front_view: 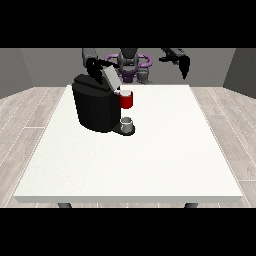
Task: Insert the coffee pod into the coffee machine and close the lid
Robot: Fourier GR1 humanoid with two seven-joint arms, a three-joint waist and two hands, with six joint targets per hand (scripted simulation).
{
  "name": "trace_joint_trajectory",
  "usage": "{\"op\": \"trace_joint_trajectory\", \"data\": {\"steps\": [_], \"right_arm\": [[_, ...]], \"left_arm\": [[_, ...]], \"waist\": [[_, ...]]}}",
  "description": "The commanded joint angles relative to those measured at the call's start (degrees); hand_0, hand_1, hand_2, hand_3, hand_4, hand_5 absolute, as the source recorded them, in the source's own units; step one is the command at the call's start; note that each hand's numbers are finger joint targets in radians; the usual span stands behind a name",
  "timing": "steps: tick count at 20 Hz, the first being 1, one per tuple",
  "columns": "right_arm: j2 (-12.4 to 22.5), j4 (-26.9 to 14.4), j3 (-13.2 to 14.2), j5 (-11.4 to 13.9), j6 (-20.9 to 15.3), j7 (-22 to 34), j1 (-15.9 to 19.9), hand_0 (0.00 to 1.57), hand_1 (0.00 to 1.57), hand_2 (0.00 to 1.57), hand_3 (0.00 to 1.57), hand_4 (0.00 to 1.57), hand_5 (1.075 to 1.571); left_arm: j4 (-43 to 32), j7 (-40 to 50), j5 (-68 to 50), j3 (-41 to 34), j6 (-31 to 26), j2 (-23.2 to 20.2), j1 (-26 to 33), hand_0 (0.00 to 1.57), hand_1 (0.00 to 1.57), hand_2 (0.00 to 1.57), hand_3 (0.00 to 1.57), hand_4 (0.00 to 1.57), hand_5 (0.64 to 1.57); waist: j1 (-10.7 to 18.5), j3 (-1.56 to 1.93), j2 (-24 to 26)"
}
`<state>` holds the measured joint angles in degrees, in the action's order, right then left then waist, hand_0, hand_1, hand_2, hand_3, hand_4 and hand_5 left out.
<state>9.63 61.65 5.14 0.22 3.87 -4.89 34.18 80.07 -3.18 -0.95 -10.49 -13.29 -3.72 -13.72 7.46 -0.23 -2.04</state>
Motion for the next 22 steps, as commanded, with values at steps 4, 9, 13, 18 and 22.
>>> {"op": "trace_joint_trajectory", "data": {"steps": [4, 9, 13, 18, 22], "right_arm": [[-2.3, -3.0, -1.2, 1.7, -1.6, 0.6, 3.8, 0.0, 0.0, 0.0, 0.0, 0.0, 1.571], [-2.5, -3.7, -1.8, 2.9, -1.7, -0.8, 4.8, 0.0, 0.0, 0.0, 0.0, 0.0, 1.571], [-1.6, -3.4, -2.4, 2.9, 1.0, 1.1, 7.5, 0.0, 0.0, 0.0, 0.0, 0.15, 1.571], [-2.4, -4.2, -3.9, 6.0, -0.6, 0.8, 10.0, 0.0, 0.0, 0.0, 0.0, 0.21, 1.571], [-4.1, -5.4, -5.1, 8.6, -3.4, 0.7, 12.2, 0.0, 0.0, 0.0, 0.0, 0.12, 1.571]], "left_arm": [[1.5, 1.9, 1.5, 1.8, 2.9, 0.2, -1.7, 0.0, 0.0, 0.0, 0.0, 0.0, 1.571], [1.0, 0.7, 0.3, 1.6, 1.7, -0.8, -0.4, 0.0, 0.0, 0.0, 0.0, 0.0, 1.571], [-3.3, -2.7, -0.5, -1.0, 2.1, -2.7, -1.7, 0.0, 0.0, 0.0, 0.0, 0.0, 1.571], [-3.4, -0.9, -0.7, -0.6, 2.8, -3.2, -3.4, 0.0, 0.0, 0.0, 0.0, 0.16, 1.571], [-3.7, -1.5, -1.6, -0.3, 1.4, -3.4, -2.9, 0.0, 0.0, 0.0, 0.0, 0.16, 1.571]], "waist": [[0.9, 0.23, -2.0], [1.0, 0.23, -2.3], [-0.8, 0.22, -3.1], [-0.6, 0.23, -2.9], [1.3, 0.22, -3.7]]}}
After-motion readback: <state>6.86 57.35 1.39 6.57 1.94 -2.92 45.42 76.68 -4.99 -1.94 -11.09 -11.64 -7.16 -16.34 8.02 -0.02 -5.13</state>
